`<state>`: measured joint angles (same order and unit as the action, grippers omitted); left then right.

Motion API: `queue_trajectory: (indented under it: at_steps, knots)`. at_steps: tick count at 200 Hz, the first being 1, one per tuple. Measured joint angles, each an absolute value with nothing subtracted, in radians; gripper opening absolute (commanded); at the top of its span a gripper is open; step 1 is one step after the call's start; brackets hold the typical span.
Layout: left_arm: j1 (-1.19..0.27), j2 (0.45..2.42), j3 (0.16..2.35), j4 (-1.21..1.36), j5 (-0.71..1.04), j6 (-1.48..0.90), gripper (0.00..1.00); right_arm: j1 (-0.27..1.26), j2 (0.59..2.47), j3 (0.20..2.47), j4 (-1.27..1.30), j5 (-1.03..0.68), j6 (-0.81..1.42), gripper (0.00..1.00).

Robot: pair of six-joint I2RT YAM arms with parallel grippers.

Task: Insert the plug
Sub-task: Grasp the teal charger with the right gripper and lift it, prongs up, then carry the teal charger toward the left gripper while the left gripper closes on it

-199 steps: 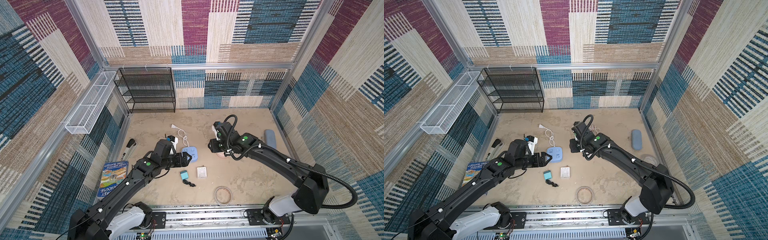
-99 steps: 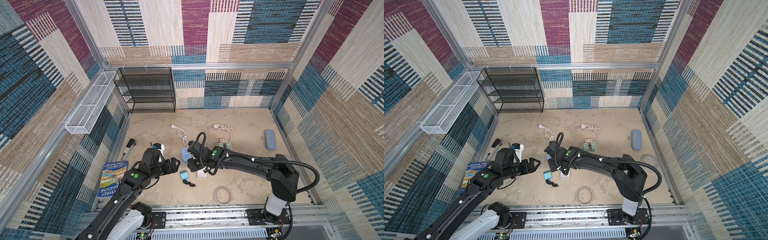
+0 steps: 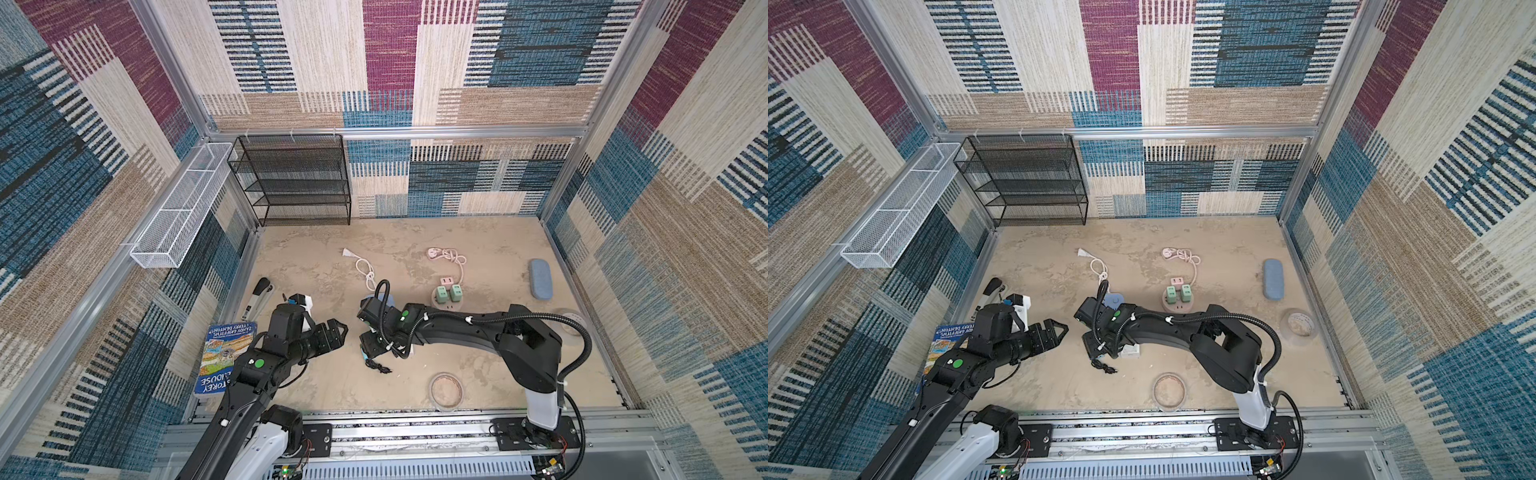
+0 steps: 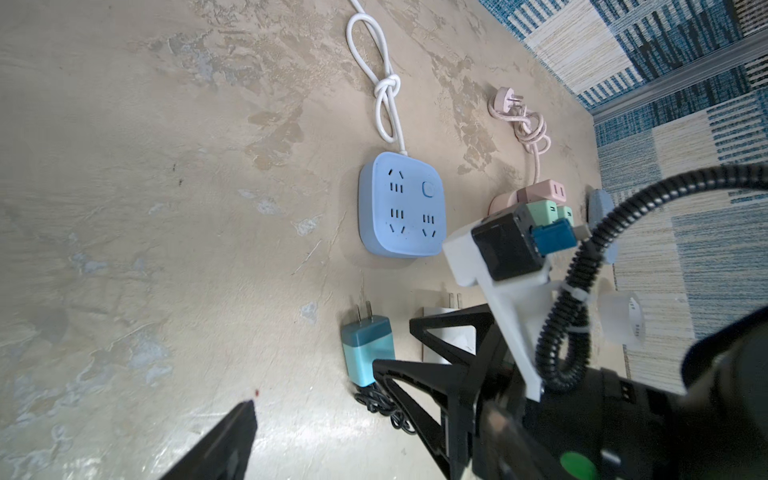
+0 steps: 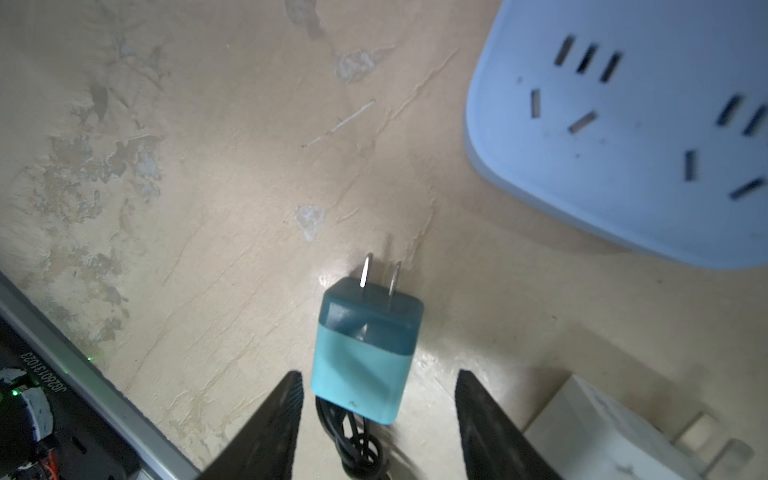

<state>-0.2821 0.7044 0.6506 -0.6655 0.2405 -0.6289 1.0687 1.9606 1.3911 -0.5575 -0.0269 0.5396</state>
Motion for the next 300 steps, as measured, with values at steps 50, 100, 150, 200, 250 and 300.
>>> queue_trajectory:
  at_steps: [50,100,150,200,250,300]
  knots:
    - [-0.263,0.714,0.639,-0.643,0.276,-0.634,0.89,1.071,2.005,1.407,-0.550,-0.052,0.535,0.57]
    - [-0.253,0.723,0.630,-0.628,0.302,-0.652,0.88,1.074,2.029,1.407,-0.543,-0.060,0.532,0.55]
    - [-0.249,0.728,0.622,-0.614,0.321,-0.656,0.87,1.074,2.027,1.393,-0.523,-0.059,0.532,0.46]
    - [-0.249,0.744,0.618,-0.575,0.348,-0.662,0.86,1.076,2.003,1.381,-0.522,-0.051,0.523,0.12]
    - [-0.249,0.772,0.618,-0.551,0.370,-0.670,0.83,1.076,1.980,1.396,-0.536,-0.041,0.494,0.00]
    - [-0.248,0.796,0.617,-0.527,0.389,-0.674,0.76,1.076,1.910,1.380,-0.529,-0.025,0.465,0.00]
